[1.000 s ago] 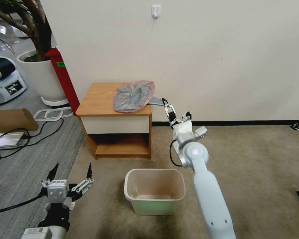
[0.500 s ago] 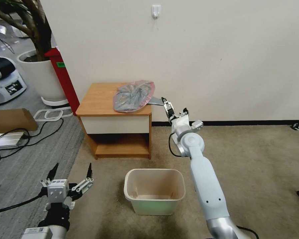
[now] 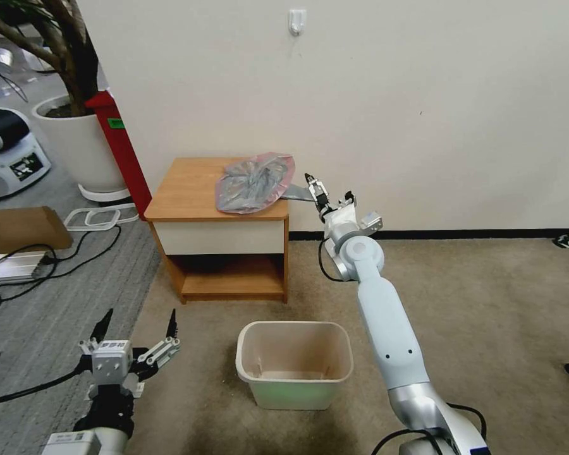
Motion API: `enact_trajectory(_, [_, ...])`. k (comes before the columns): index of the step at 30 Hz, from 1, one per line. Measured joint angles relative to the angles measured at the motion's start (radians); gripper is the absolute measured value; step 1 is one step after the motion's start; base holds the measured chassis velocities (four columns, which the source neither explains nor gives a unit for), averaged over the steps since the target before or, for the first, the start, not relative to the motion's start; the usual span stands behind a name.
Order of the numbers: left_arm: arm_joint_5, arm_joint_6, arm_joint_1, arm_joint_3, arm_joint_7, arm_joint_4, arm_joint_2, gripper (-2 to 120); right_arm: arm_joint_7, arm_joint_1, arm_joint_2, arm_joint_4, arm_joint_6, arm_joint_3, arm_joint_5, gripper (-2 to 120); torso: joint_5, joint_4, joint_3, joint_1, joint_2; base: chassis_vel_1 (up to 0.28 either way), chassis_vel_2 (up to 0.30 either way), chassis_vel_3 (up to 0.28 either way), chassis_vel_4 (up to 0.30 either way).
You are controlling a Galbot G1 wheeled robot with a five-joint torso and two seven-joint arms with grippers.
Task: Pick up the garbage bag from the table and place it over the trash can.
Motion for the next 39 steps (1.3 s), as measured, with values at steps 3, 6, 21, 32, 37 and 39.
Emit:
enact_trajectory(3, [0.0,0.0,0.0,0.0,0.0,0.0,0.0,100,-0.002,-0.003,0.0,0.0,0.002,0.0,0.0,80,0.0,0.0,0.0,0.0,0.0,0.0,0.0,0.0,0.0])
enact_trajectory(6, [0.0,-0.003,-0.001,0.0,0.0,0.0,0.001,100,-0.002,-0.005,0.0,0.0,0.006,0.0,0.001,69,0.0,0.0,0.0,0.0,0.0,0.0,0.0,0.0,0.0])
enact_trajectory(21, [0.0,-0.008,-0.005,0.002,0.001,0.0,0.004,100,-0.003,-0.024,0.0,0.014,0.013,-0.008,0.01,17,0.0,0.0,0.0,0.0,0.0,0.0,0.0,0.0,0.0])
enact_trajectory(32, [-0.005,-0.005,-0.012,0.004,0.002,0.0,-0.003,100,0.111,-0.134,0.0,0.196,0.006,-0.068,0.078,0,0.0001,0.0002,0.0,0.0,0.0,0.0,0.0,0.0,0.0])
enact_trajectory(37, [-0.008,-0.002,-0.013,0.004,0.002,0.0,-0.001,100,0.196,-0.27,-0.013,0.415,0.006,-0.106,0.114,0,0.0001,0.0003,0.0,0.0,0.0,0.0,0.0,0.0,0.0])
enact_trajectory(39, [-0.008,0.006,-0.014,0.005,0.002,0.0,0.0,100,0.224,-0.369,-0.04,0.527,0.005,-0.123,0.122,0,0.0001,-0.0001,0.0,0.0,0.0,0.0,0.0,0.0,0.0])
